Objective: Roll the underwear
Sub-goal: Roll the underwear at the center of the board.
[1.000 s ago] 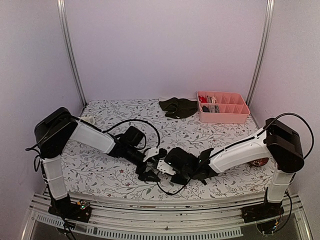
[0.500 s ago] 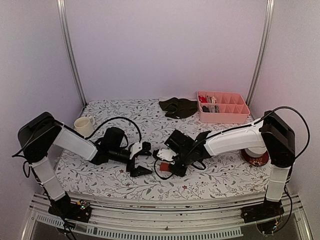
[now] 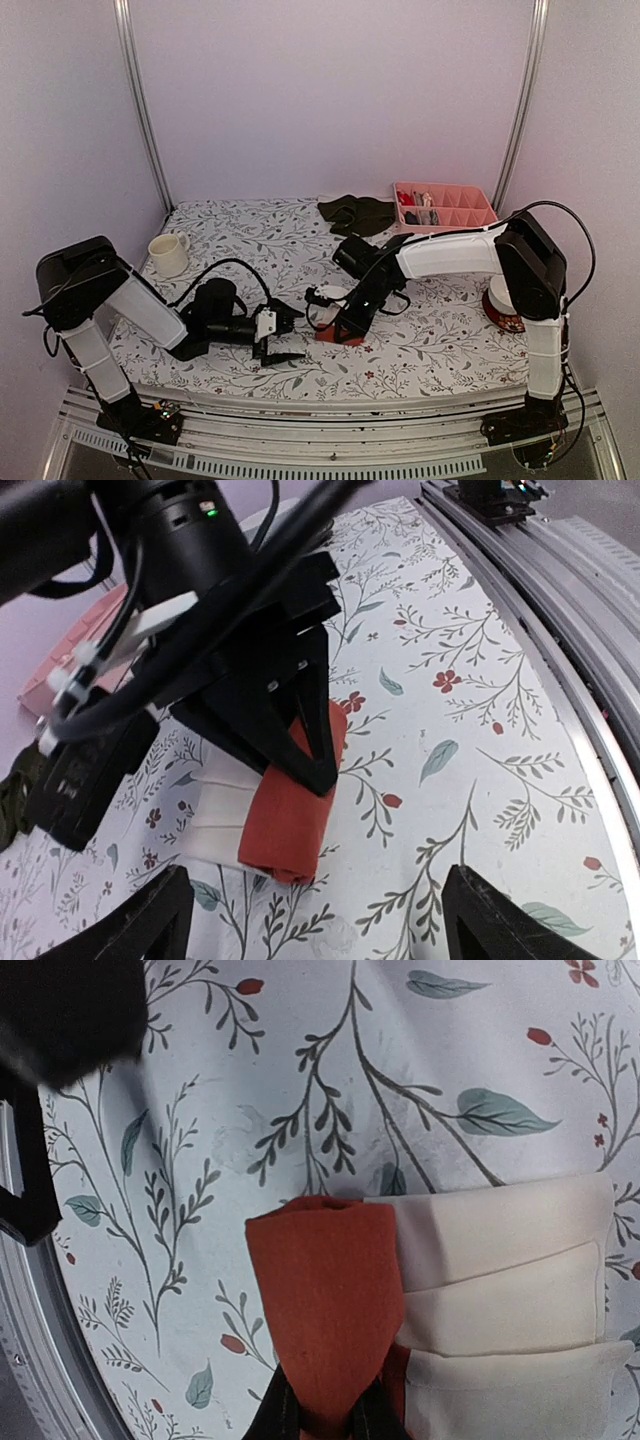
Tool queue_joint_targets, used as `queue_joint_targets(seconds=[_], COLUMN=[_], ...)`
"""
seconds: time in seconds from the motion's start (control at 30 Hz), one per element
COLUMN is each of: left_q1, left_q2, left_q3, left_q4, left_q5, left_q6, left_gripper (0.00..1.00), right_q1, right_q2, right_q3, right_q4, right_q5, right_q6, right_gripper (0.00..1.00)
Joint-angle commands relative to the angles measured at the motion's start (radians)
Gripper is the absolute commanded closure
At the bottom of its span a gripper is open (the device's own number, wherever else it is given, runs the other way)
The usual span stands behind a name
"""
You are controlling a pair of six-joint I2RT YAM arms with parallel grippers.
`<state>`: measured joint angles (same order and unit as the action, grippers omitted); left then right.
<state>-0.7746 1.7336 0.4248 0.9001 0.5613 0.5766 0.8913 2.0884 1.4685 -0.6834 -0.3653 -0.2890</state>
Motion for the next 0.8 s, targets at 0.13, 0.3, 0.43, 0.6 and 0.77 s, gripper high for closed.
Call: queue_joint_targets(seconds=[0.13, 0.3, 0.43, 0.6, 0.77], left_q1=[-0.128, -0.193, -0.237, -0.268, -0.302], left_q2=[0.056, 0.113, 0.156, 0.19, 0.204], left_q3=[-0.045, -0.038, -0.036, -0.028, -0.027], left_q4=[0.153, 0.194, 0.244, 0.267, 0.246], left_q5=[-0.211, -0.353, -0.46, -0.527, -0.535], left_q6=[0.185, 0.248, 0.293, 0.32, 0.371], left_gripper=[0.19, 0.25, 0.3, 0.34, 0.42], right_q1=[0.022, 0.026, 0.035, 0.043, 0.049], right_q2=[0.108, 0.112, 0.117, 0.123, 0.126], right_q3=[-0.015, -0.019, -0.013, -0.01, -0.003], right_q4=[-0.16, -0.167, -0.177, -0.183, -0.186], right_q5=[-0.15, -0.163, -0.158, -0.153, -0.14], right_q6=[-0.043, -0.052, -0.059, -0.059, -0.061], right_gripper=[0.97, 0.97, 0.97, 0.97, 0.97])
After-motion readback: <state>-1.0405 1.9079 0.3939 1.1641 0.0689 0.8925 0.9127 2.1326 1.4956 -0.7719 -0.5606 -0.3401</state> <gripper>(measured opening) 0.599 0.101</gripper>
